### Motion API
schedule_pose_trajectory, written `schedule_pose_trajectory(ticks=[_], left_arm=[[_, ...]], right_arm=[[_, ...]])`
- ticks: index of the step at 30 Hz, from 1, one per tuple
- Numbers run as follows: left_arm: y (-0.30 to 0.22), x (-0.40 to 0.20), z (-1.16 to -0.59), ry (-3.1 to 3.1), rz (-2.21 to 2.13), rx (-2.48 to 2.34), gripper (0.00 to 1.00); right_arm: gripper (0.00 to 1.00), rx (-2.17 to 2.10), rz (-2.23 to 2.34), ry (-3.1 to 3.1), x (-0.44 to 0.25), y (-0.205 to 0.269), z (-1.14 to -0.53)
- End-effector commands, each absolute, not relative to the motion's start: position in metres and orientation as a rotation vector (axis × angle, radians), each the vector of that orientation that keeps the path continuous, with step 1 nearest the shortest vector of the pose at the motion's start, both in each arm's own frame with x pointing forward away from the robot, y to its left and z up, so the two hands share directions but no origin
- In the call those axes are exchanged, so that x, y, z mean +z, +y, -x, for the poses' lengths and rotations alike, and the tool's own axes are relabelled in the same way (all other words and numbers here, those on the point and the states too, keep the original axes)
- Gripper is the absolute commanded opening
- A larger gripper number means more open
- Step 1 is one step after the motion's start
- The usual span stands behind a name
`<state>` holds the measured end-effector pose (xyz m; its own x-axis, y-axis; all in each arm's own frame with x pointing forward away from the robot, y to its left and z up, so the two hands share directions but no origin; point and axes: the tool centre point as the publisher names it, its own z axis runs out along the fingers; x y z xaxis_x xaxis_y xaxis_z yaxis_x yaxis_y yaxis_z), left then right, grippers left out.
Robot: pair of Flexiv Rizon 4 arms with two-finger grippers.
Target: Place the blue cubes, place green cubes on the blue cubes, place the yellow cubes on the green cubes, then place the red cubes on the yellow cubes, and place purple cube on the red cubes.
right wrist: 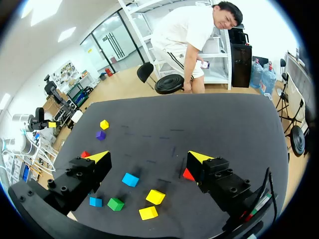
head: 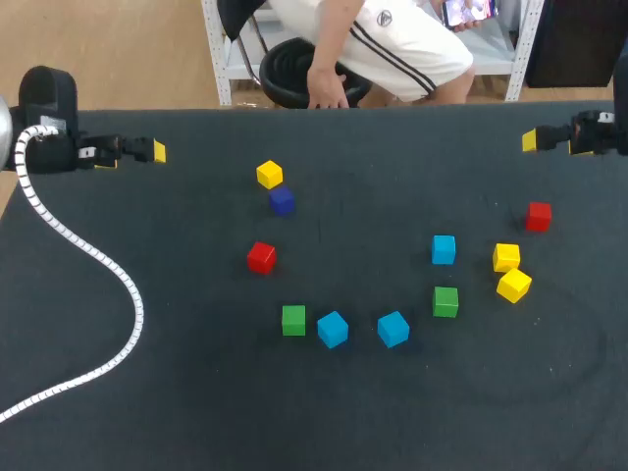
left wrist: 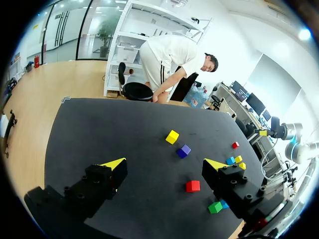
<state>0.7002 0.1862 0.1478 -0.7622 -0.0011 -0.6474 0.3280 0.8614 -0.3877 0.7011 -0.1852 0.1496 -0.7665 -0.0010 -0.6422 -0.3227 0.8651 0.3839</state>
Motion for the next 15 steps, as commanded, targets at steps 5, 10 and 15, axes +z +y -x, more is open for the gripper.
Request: schedule_pose_trajectory(ticks=[5, 10, 15], left_arm=[[0.134, 0.179, -0.729, 2.373, -0.235, -0.639, 1.00], [0.134, 0.179, -0.729, 2.373, -0.235, -0.639, 1.00], [0.134, 0.179, -0.729, 2.373, -0.235, -0.639, 1.00]], right_arm=[[1.00, 0.635, 0.231, 2.374, 0.150, -0.185, -0.700], [1.00, 0.635, 0.231, 2.374, 0.150, -0.185, -0.700], [1.00, 0.635, 0.231, 2.374, 0.150, -0.185, -0.700]])
